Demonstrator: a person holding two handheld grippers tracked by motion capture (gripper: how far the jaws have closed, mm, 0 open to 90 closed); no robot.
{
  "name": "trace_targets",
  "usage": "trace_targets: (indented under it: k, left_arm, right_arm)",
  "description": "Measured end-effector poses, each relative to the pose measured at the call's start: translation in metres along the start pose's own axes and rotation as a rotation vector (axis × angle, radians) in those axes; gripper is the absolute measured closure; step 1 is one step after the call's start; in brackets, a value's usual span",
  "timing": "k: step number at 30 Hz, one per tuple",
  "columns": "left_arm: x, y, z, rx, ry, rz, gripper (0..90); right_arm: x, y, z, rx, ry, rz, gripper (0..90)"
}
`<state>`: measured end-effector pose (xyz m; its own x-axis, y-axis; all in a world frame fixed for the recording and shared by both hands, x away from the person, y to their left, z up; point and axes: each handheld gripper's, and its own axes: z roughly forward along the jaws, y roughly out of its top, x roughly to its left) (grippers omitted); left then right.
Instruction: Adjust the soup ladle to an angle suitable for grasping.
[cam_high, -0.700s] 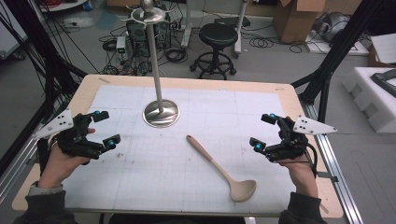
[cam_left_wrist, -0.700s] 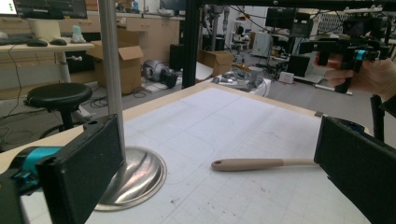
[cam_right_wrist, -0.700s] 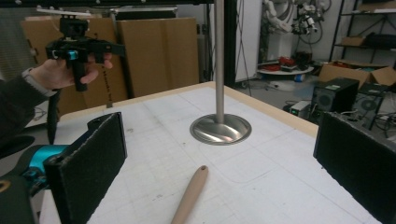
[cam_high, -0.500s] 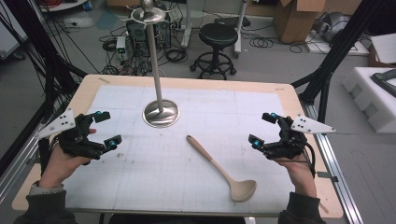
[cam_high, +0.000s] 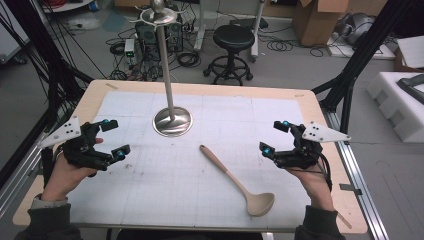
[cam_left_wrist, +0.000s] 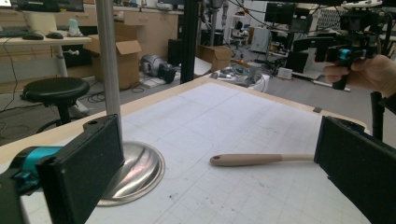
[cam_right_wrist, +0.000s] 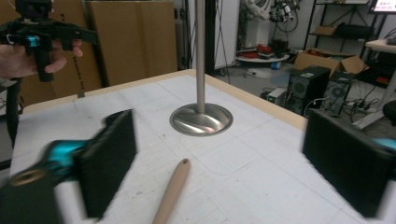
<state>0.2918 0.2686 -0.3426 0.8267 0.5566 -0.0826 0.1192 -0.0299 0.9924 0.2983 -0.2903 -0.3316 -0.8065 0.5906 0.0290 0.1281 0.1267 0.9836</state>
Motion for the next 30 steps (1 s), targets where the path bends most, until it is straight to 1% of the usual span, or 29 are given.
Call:
trace_targets:
  k: [1,2,3,5,6,7,8,10,13,14,16,18,19,20,21,22,23,25,30]
  left_arm:
    - [0.0,0.0,0.0,-0.002,0.001,-0.003,1.8]
    - [0.0,0.0,-0.001,0.0,0.001,0.002,1.8]
    - [-0.001,0.001,-0.002,-0.005,0.002,0.006,1.8]
    - [-0.001,0.001,-0.003,-0.014,-0.001,0.005,1.8]
    - [-0.001,0.001,-0.003,-0.014,-0.001,0.005,1.8]
    - [0.0,0.001,-0.004,-0.015,0.003,0.0,1.8]
    - [0.001,0.001,-0.004,-0.013,0.006,-0.003,1.8]
    - [0.002,0.001,-0.005,-0.01,0.004,-0.006,1.8]
    - [0.001,0.001,-0.004,-0.01,0.001,-0.006,1.8]
    - [0.001,0.001,-0.004,-0.009,0.002,-0.006,1.8]
    - [0.002,0.001,-0.005,-0.006,0.002,-0.006,1.8]
    - [0.002,0.001,-0.005,-0.007,0.001,-0.008,1.8]
    - [0.002,0.0,-0.004,-0.008,0.003,-0.011,1.8]
    - [0.002,0.0,-0.004,-0.006,0.003,-0.008,1.8]
    - [0.002,0.0,-0.004,-0.003,0.002,-0.008,1.8]
    - [0.003,0.0,-0.004,-0.002,0.001,-0.008,1.8]
    - [0.003,0.0,-0.004,-0.002,0.001,-0.008,1.8]
    - [0.002,-0.001,-0.003,0.003,0.001,-0.01,1.8]
    - [0.002,-0.001,-0.002,0.005,-0.001,-0.011,1.8]
  right_arm:
    - [0.0,0.0,0.001,0.007,0.002,0.0,21.2]
    - [-0.001,-0.001,0.002,0.01,-0.004,0.0,25.4]
    - [-0.002,-0.001,0.003,0.018,-0.001,0.009,33.6]
    - [-0.002,-0.002,0.006,0.032,0.012,0.012,38.9]
    - [-0.002,-0.003,0.007,0.04,0.015,0.013,44.6]
    - [-0.002,-0.003,0.009,0.051,0.025,0.009,48.4]
    - [-0.002,-0.004,0.012,0.061,0.022,0.003,50.7]
    - [-0.002,-0.005,0.015,0.076,0.028,0.006,58.5]
    - [-0.003,-0.006,0.019,0.075,0.042,0.012,66.0]
    - [-0.004,-0.006,0.021,0.081,0.05,0.016,69.0]
    - [-0.005,-0.008,0.023,0.096,0.047,0.026,74.1]
    - [-0.008,-0.009,0.024,0.102,0.049,0.034,76.9]
    - [-0.009,-0.009,0.025,0.111,0.053,0.047,80.0]
    - [-0.009,-0.01,0.025,0.118,0.054,0.046,81.8]
    - [-0.01,-0.01,0.026,0.123,0.054,0.053,86.0]
    - [-0.01,-0.011,0.026,0.129,0.059,0.061,88.4]
    - [-0.01,-0.011,0.026,0.129,0.059,0.061,88.4]
    - [-0.01,-0.01,0.032,0.14,0.068,0.064,89.4]
    - [-0.006,-0.009,0.046,0.185,0.07,0.06,89.5]
